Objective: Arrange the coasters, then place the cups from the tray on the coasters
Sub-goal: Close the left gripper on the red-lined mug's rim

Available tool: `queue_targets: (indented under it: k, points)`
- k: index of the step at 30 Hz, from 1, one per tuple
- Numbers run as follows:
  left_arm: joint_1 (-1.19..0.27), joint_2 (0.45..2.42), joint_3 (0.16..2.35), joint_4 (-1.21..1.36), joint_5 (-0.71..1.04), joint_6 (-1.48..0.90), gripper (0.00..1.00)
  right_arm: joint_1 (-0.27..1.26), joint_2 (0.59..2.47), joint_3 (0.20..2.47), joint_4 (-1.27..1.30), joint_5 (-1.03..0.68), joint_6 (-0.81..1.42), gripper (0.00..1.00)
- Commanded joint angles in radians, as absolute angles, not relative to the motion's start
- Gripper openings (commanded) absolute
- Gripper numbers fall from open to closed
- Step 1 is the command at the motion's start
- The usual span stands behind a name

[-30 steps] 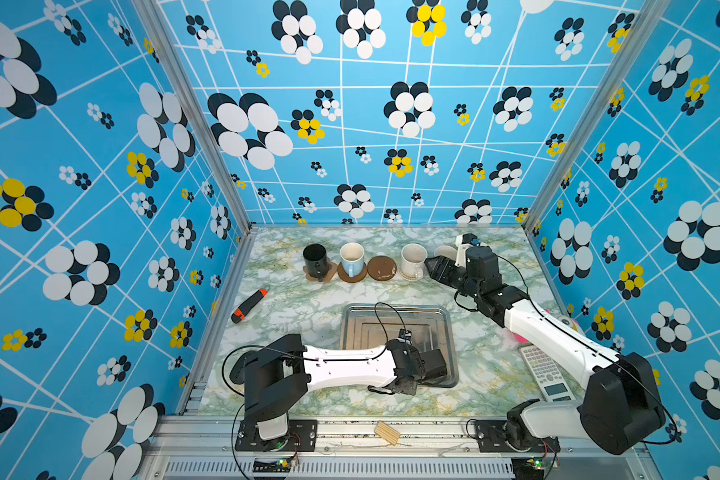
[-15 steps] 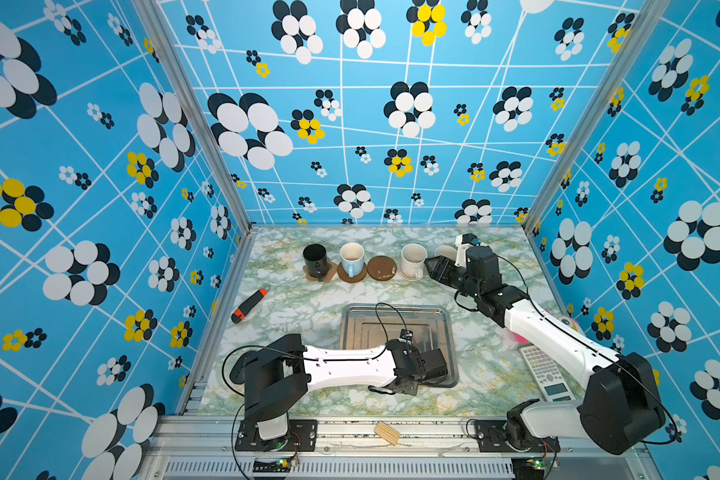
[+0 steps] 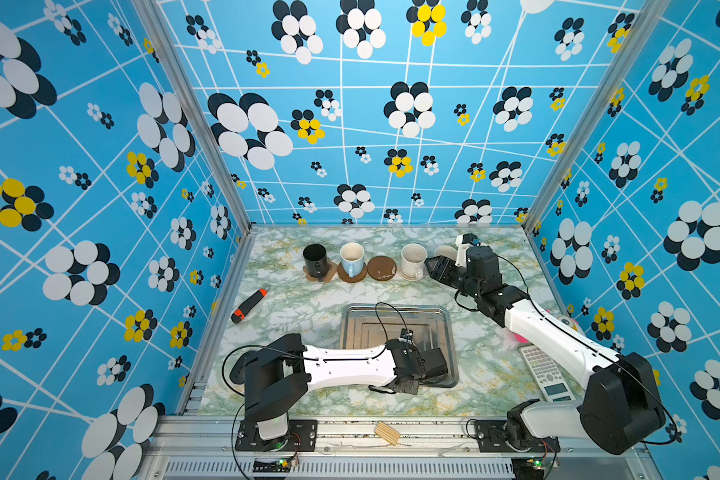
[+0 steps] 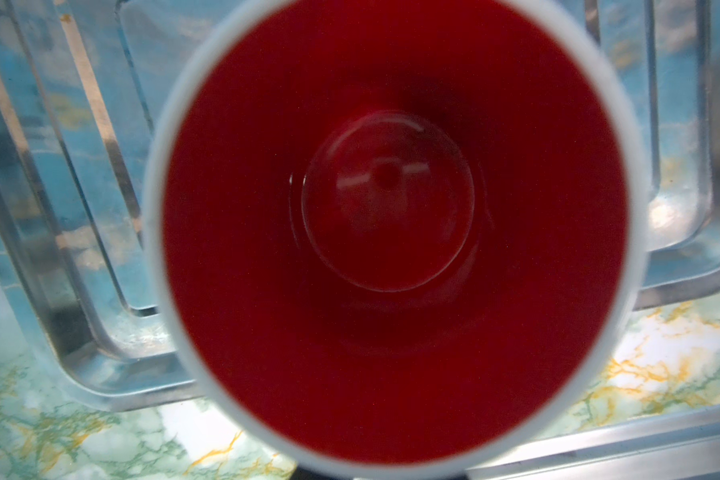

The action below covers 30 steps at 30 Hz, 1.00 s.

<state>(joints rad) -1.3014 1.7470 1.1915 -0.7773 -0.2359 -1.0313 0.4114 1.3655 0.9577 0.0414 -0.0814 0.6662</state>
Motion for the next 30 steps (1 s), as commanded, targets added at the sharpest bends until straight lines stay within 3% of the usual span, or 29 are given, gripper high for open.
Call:
queue_targets:
  k: [1, 14, 30]
  points:
    - [-1.292, 1.772, 1.184, -0.789, -0.241, -1.035, 0.0, 0.404, 1.347, 0.943, 0.046, -0.081, 0.647, 0.64]
    - [-1.314, 1.708, 1.231, -0.874, -0.367, -1.058, 0.0, 0.404, 1.338, 0.939, 0.04, -0.077, 0.643, 0.64]
    - [-1.303, 1.62, 1.215, -0.815, -0.392, -1.027, 0.0, 0.401, 1.334, 0.939, 0.035, -0.077, 0.643, 0.64]
